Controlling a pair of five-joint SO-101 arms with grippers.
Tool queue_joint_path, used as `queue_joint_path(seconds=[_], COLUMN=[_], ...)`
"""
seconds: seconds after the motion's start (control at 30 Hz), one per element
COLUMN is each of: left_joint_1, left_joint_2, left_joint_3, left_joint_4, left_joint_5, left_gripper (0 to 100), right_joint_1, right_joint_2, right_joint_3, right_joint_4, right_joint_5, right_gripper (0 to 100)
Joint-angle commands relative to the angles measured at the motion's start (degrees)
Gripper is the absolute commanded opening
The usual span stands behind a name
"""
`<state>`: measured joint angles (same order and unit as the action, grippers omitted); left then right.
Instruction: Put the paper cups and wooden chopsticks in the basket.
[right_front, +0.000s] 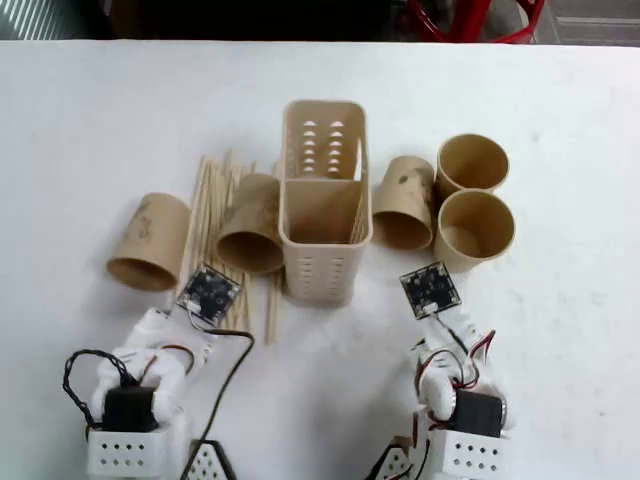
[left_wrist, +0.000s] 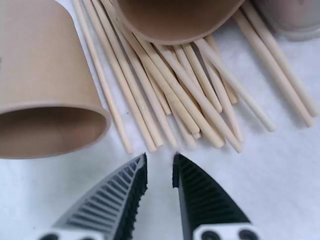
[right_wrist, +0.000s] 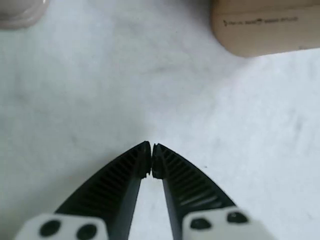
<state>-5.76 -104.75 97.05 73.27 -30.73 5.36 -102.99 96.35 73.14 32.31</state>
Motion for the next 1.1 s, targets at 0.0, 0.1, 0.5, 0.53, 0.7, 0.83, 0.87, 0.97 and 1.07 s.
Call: queue_joint_path(seconds=[0.0, 0.1, 0.5, 0.53, 0.7, 0.83, 0.87, 0.97, 1.07], left_joint_1=[-0.31, -0.31, -0.31, -0.31, -0.31, -0.31, -0.31, -0.31, -0.31], left_joint_2=[0.4, 0.4, 0.4, 0.4, 0.4, 0.4, 0.4, 0.4, 0.4], left_joint_3=[-0.09, -0.09, -0.09, -0.09, -0.09, -0.09, -0.09, -0.09, -0.09], left_joint_4=[0.88, 0.88, 0.88, 0.88, 0.88, 0.88, 0.88, 0.88, 0.88], left_joint_5=[-0.18, -0.18, -0.18, -0.18, -0.18, -0.18, -0.18, -0.18, -0.18], left_gripper=[10, 10, 10, 10, 10, 10, 10, 10, 10], right_joint_1=[-1.54, -1.36, 13.32, 13.23, 11.47, 11.3, 11.47, 11.56, 11.47], right_joint_2=[-0.31, -0.4, -0.4, -0.31, -0.22, 4.97, 7.87, 20.7, 37.58], right_joint_3=[0.53, 0.53, -14.95, -17.49, -28.75, -33.41, -34.11, -38.07, -46.42], right_joint_4=[0.13, -0.13, -3.12, -2.51, -0.48, -3.56, -5.32, -10.59, -13.32], right_joint_5=[0.53, 0.53, 8.53, 8.7, 8.18, 8.18, 8.18, 8.18, 6.07], right_gripper=[2.0, 2.1, 2.0, 2.1, 2.2, 2.2, 2.2, 2.2, 2.2])
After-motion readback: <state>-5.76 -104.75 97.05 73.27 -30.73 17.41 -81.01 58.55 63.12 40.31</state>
